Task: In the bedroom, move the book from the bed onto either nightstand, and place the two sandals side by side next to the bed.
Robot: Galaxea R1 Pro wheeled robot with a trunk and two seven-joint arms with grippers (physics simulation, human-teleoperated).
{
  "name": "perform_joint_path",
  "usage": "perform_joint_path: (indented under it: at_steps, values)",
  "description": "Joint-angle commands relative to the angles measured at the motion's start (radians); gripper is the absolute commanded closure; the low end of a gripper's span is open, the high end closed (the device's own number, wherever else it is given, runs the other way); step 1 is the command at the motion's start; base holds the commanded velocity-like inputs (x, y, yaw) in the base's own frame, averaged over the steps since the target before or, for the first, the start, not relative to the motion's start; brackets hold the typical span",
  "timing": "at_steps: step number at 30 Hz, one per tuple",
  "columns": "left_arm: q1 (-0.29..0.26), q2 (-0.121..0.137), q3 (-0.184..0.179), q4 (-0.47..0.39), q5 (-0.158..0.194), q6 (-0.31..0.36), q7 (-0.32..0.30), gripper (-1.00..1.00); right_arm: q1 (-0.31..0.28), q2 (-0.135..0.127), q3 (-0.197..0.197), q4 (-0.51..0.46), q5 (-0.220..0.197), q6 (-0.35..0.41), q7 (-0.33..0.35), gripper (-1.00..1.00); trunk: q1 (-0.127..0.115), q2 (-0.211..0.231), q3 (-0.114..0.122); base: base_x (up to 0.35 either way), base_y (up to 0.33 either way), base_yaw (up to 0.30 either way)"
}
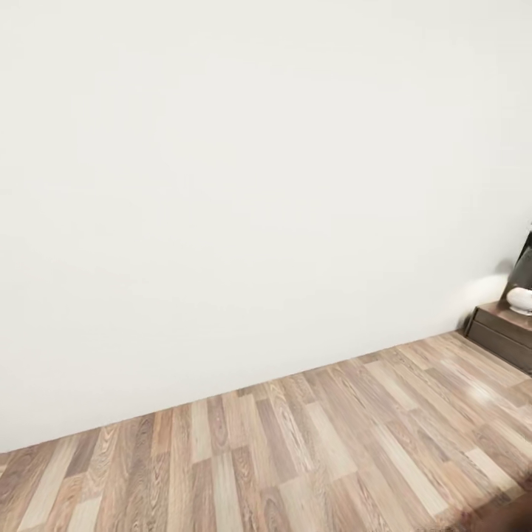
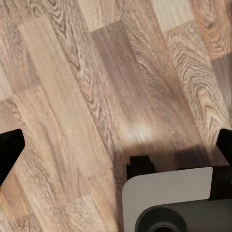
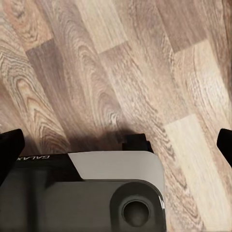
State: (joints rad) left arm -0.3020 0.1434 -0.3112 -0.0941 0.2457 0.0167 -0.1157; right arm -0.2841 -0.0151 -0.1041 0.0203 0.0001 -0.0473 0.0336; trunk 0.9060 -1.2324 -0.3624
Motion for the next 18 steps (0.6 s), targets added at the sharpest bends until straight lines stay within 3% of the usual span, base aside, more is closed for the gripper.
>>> perform_joint_path:
  at_steps: [1, 18]
  values:
    - [0.0, 0.001, -0.008, -0.001, 0.01, 0.002, -0.002, -1.0, -0.001, 0.0, -0.008, 0.002, 0.0, -0.005, 0.005, -1.0, 0.0, -0.001, -0.001, 0.11, 0.0, -0.297]
    - [0.0, 0.001, -0.024, -0.001, 0.01, 0.002, -0.002, -1.0, -0.001, -0.002, -0.009, 0.001, -0.002, -0.005, 0.058, -1.0, 0.0, -0.001, -0.001, 0.053, 0.0, -0.297]
